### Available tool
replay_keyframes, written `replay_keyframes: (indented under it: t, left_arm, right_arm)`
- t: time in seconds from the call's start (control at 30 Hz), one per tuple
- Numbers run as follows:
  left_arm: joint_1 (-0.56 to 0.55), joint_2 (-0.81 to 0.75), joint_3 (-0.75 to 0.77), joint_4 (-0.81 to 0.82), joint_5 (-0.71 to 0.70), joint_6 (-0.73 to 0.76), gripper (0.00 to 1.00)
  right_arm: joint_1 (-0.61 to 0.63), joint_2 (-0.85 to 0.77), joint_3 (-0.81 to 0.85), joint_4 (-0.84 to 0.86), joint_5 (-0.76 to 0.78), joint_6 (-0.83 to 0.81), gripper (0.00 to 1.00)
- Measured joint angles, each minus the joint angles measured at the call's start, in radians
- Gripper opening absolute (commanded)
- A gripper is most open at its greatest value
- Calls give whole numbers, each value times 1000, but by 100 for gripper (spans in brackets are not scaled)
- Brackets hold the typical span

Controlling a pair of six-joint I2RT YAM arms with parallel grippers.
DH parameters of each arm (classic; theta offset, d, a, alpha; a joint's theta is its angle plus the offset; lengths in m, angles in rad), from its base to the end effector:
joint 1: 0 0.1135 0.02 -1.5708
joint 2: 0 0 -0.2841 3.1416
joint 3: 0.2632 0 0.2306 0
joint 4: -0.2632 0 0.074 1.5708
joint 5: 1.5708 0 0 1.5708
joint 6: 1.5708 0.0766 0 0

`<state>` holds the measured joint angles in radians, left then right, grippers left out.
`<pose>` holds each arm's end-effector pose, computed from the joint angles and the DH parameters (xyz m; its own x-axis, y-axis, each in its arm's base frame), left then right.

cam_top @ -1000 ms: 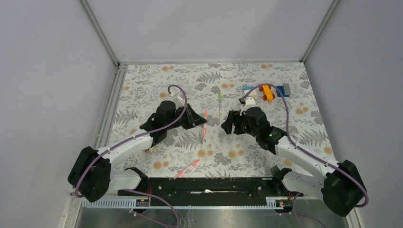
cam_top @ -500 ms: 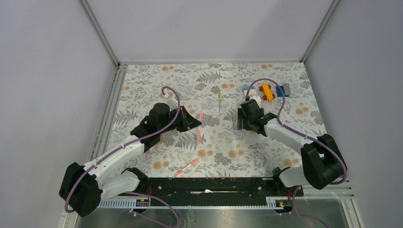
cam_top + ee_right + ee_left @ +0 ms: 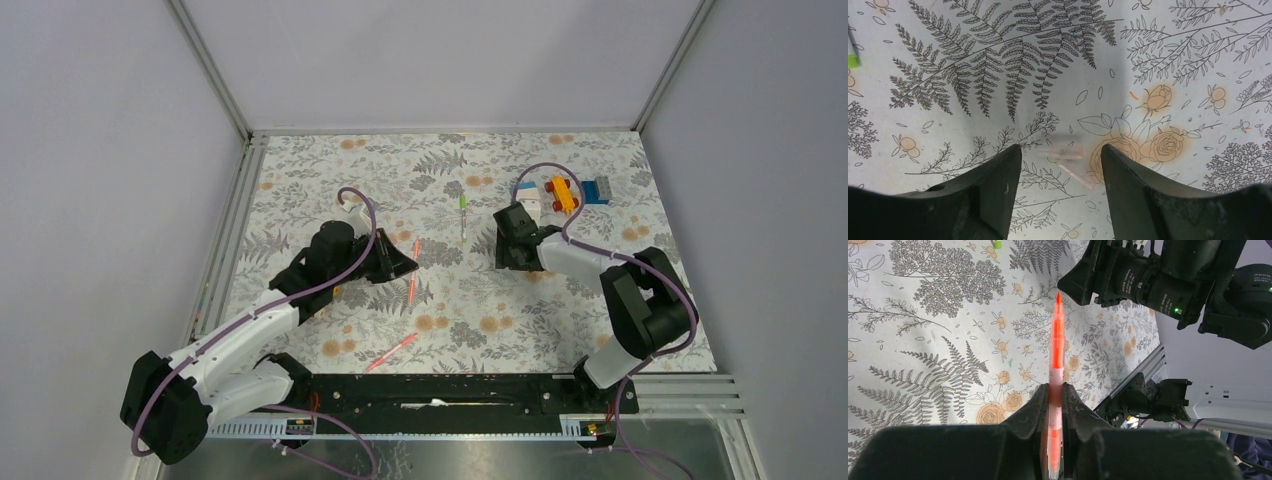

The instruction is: Insert the pens into the pen caps

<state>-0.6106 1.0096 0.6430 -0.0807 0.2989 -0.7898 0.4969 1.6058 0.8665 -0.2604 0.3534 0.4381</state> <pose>0.1762 -0.1509 0.2666 -0.7931 -0.2734 -0.5443 0.2872 0.6202 -0.7300 0.2884 0.1263 0.1690 -0.7897 0.0245 -0.6130 0.0577 0.9977 -0.0344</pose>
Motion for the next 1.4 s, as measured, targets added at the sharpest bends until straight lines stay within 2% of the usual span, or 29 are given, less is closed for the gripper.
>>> replay_keyframes:
  t: [0.43, 0.57, 0.67, 0.8, 0.93, 1.13, 1.27, 1.4]
  left_arm:
    - [0, -12, -5, -18, -5, 21, 0]
    - [0, -12, -5, -24, -5, 26, 0]
    - [0, -12, -6, -24, -5, 27, 0]
    - [0, -12, -6, -24, -8, 27, 0]
    - [0, -12, -6, -24, -8, 27, 0]
    - [0, -13, -10, -24, -8, 27, 0]
    - [0, -13, -16, -29, -8, 27, 0]
    - [0, -13, -16, -31, -8, 27, 0]
  right_arm:
    - [0, 57, 22, 3, 3, 43, 59]
    - [0, 63, 28, 3, 3, 49, 54]
    - [0, 63, 29, 4, 3, 53, 54]
    - [0, 63, 30, -1, 6, 58, 60]
    - [0, 61, 30, -10, 14, 64, 60]
    - [0, 60, 30, -17, 13, 74, 56]
    - [0, 58, 29, -18, 12, 82, 50]
    - [0, 54, 24, -20, 12, 86, 49]
